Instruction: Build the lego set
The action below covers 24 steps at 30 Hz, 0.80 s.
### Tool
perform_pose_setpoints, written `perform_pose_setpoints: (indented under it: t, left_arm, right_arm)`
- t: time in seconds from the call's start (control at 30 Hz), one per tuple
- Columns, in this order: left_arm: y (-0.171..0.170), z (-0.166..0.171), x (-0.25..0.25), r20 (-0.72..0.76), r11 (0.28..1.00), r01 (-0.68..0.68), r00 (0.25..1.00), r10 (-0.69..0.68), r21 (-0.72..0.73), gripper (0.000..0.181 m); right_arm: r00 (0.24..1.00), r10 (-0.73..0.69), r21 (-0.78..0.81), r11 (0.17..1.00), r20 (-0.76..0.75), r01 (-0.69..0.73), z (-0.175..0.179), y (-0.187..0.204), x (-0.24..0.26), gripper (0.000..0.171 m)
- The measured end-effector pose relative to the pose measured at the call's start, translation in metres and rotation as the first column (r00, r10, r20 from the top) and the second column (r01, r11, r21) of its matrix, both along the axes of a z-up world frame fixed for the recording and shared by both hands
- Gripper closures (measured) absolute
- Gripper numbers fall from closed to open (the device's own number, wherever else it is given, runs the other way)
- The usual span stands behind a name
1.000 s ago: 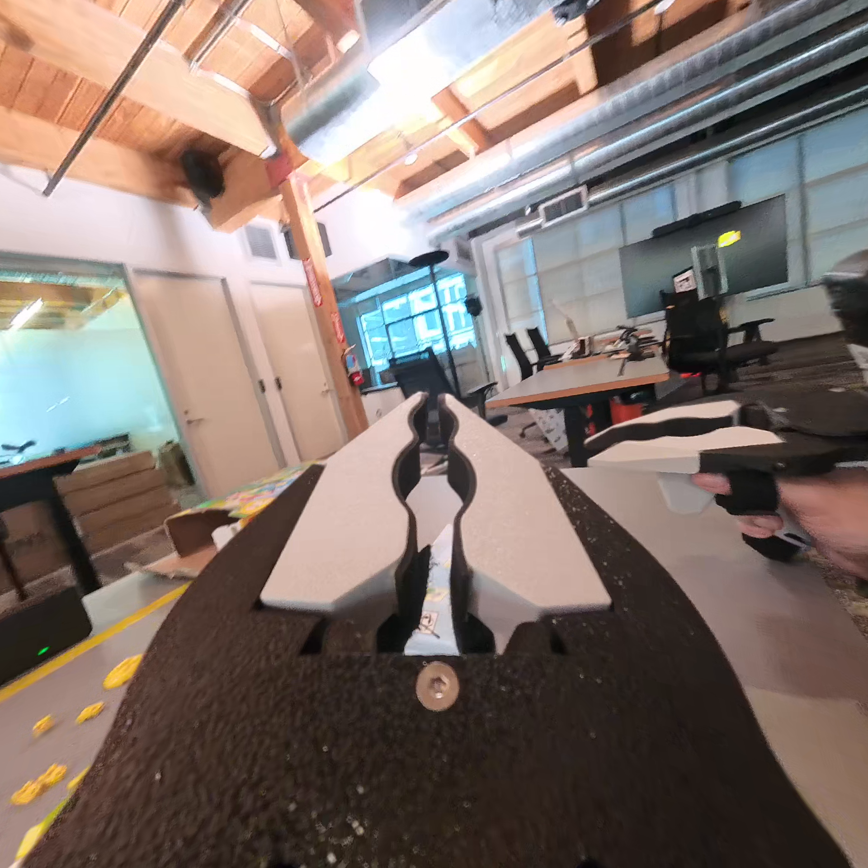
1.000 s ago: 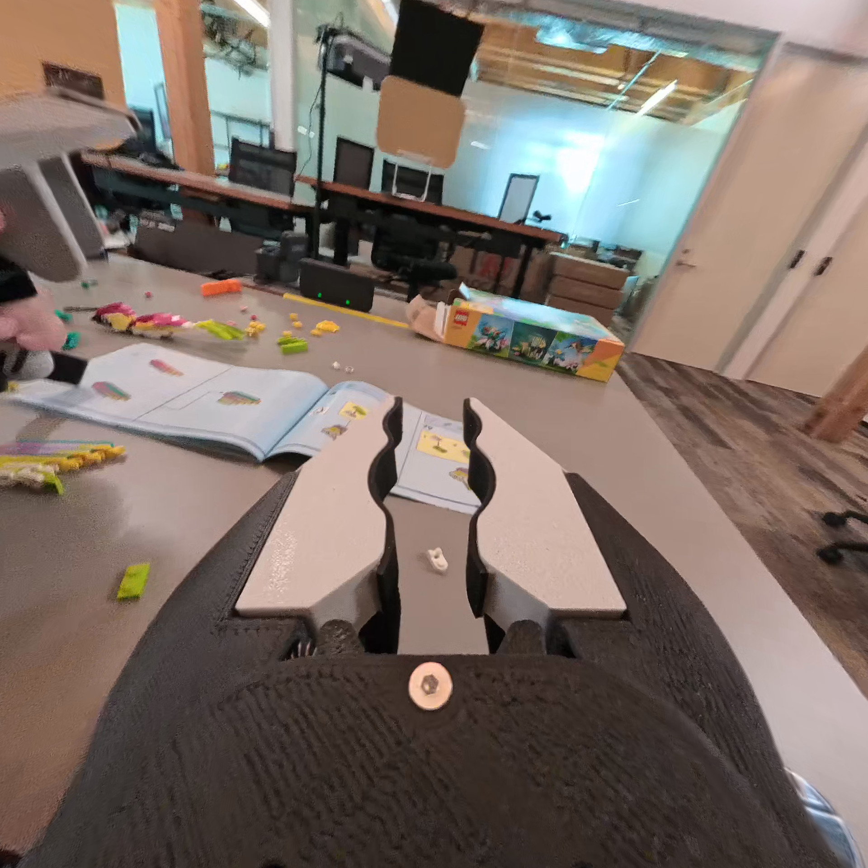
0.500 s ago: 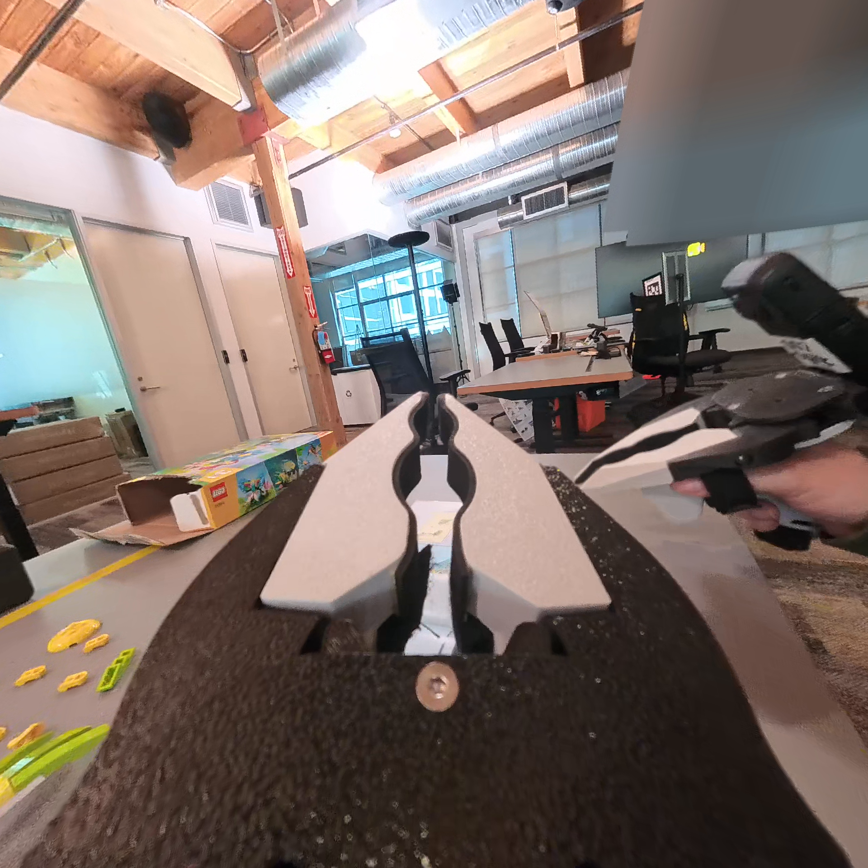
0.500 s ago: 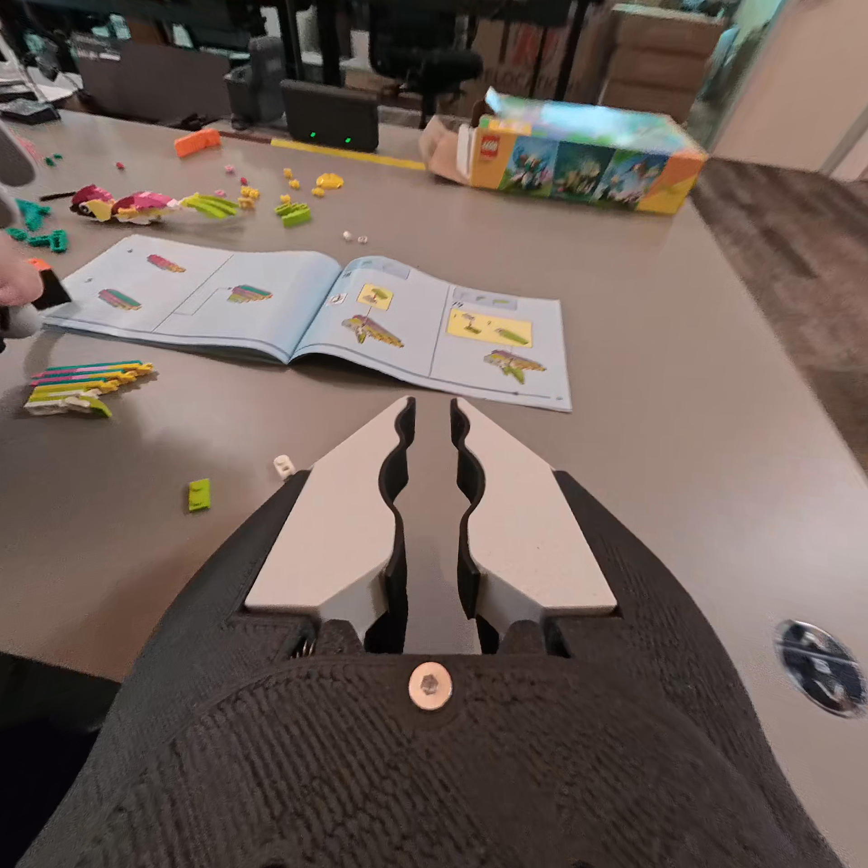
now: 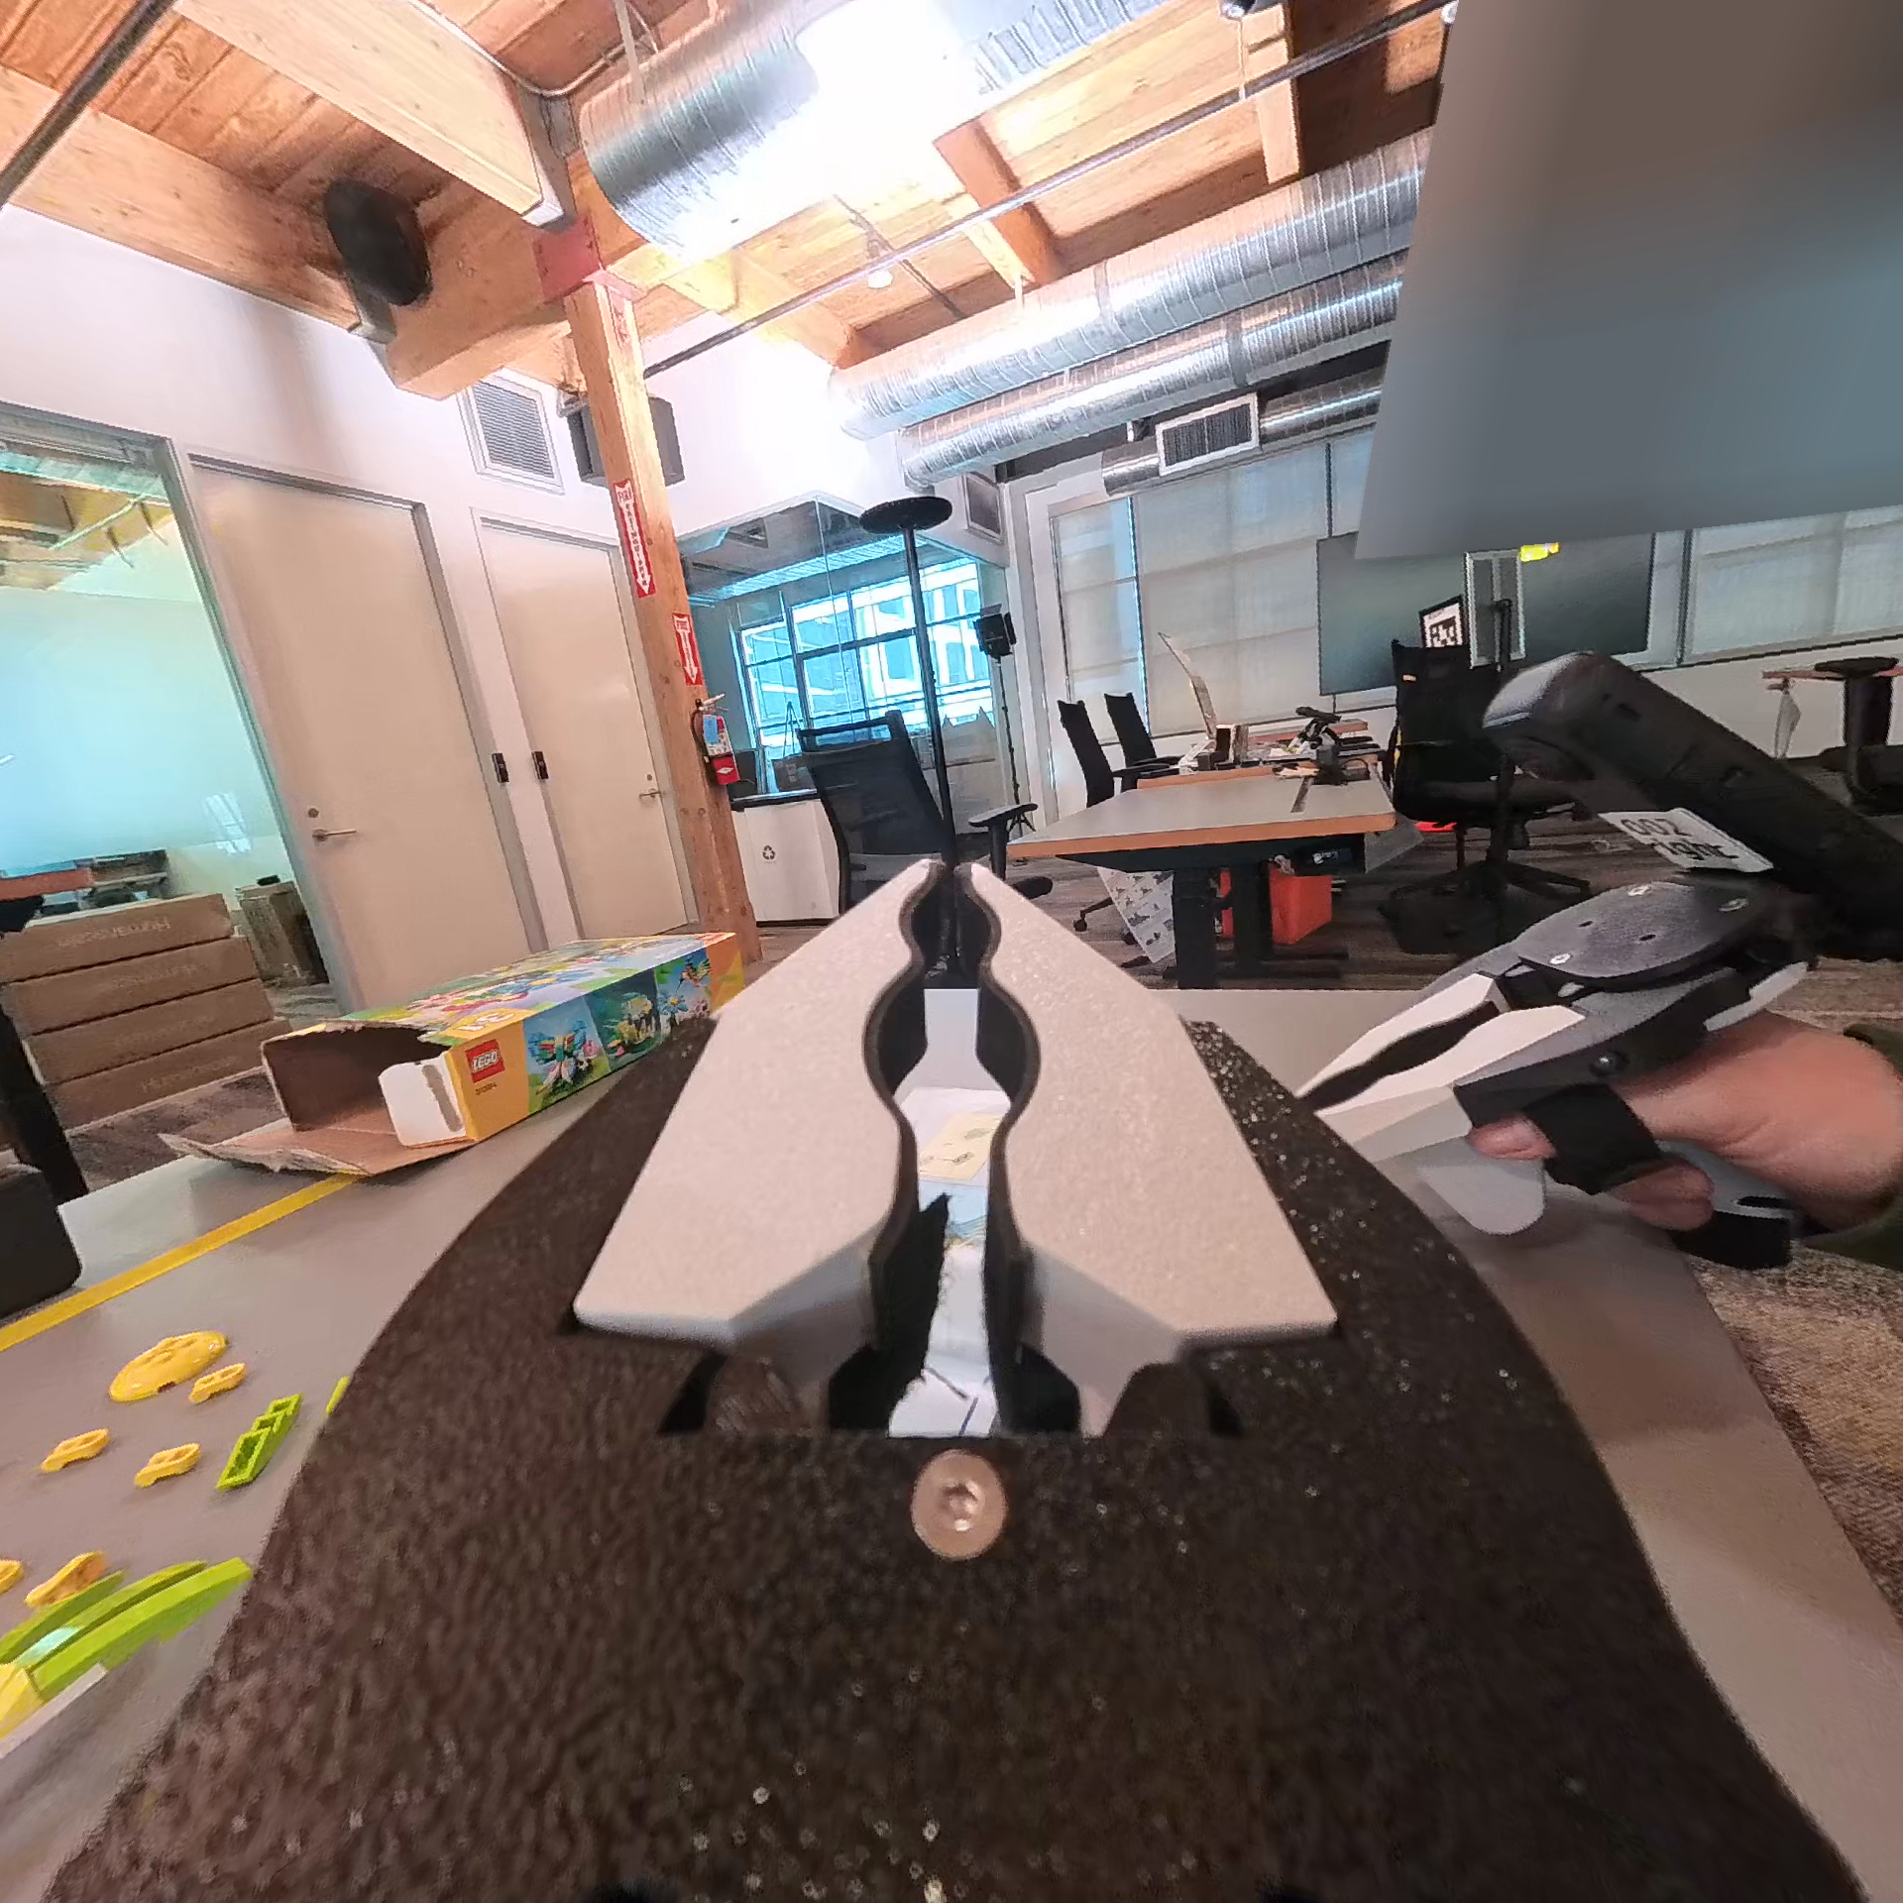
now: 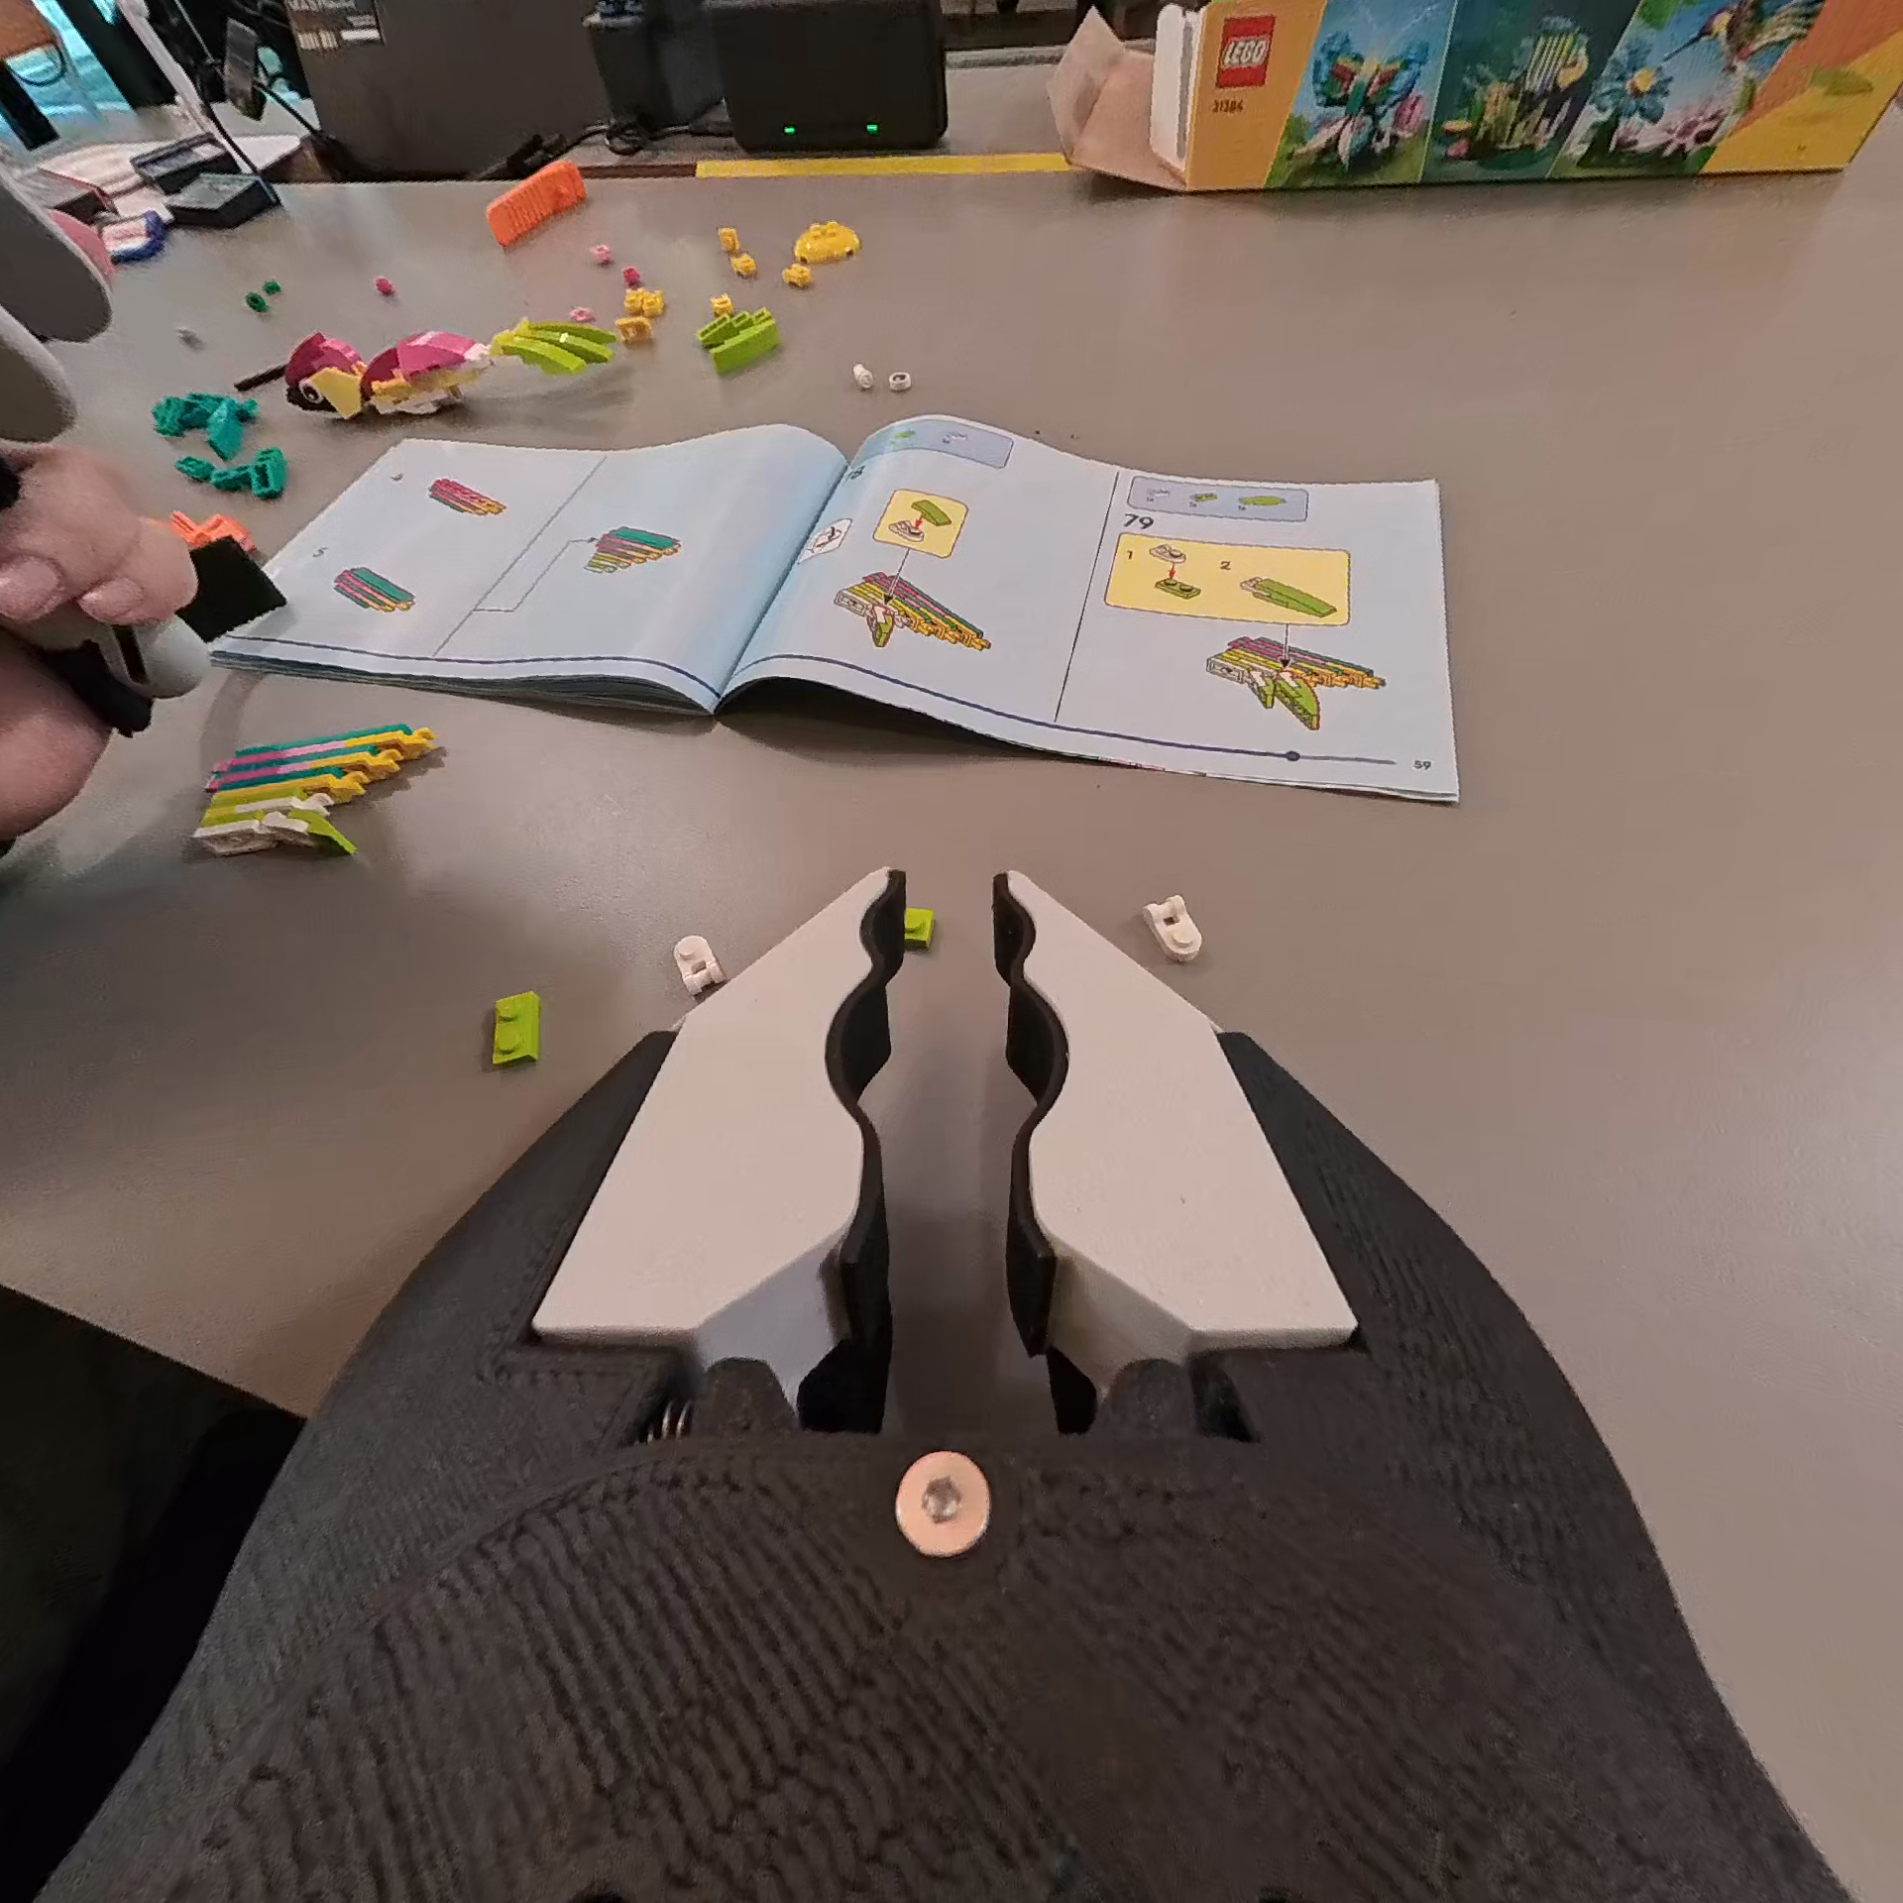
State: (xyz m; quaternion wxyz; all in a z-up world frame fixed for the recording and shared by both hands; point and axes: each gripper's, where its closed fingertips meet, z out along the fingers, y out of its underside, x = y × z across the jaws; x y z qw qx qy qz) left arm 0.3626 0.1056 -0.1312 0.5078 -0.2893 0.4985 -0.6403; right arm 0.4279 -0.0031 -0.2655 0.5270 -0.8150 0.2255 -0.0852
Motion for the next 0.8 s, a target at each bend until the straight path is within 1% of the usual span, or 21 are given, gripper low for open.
perform_pose_setpoints:
  t: [0.33,0.47,0.5,0.57,0.67,0.8]
  left_arm:
    - [-0.003,0.000,0.000,-0.001,1.000,0.008,1.000,-0.008,0.005,0.181]
    - [-0.003,0.000,-0.001,0.000,1.000,0.011,1.000,-0.011,0.001,0.181]
    - [-0.003,0.000,-0.001,0.002,1.000,0.009,1.000,-0.009,0.004,0.181]
    - [-0.002,0.001,-0.002,0.014,1.000,-0.007,1.000,0.007,0.029,0.181]
    - [-0.003,0.005,-0.005,0.058,0.993,-0.053,0.997,0.047,0.104,0.181]
    - [-0.011,0.004,-0.006,0.064,0.991,-0.035,0.998,0.027,0.132,0.181]
  right_arm:
    - [0.997,0.074,0.058,0.996,0.006,-0.074,0.005,0.001,-0.012,0.153]
    - [0.996,0.088,0.037,0.996,-0.028,-0.087,-0.005,0.000,-0.016,0.153]
    - [0.996,0.091,0.056,0.994,-0.019,-0.090,-0.003,0.000,-0.016,0.154]
    - [0.995,0.093,0.076,0.993,-0.027,-0.091,-0.002,-0.001,-0.016,0.154]
    - [0.995,0.091,0.085,0.993,-0.042,-0.088,-0.001,-0.001,-0.016,0.154]
    - [0.995,0.087,0.077,0.994,-0.042,-0.083,-0.002,-0.001,-0.015,0.155]
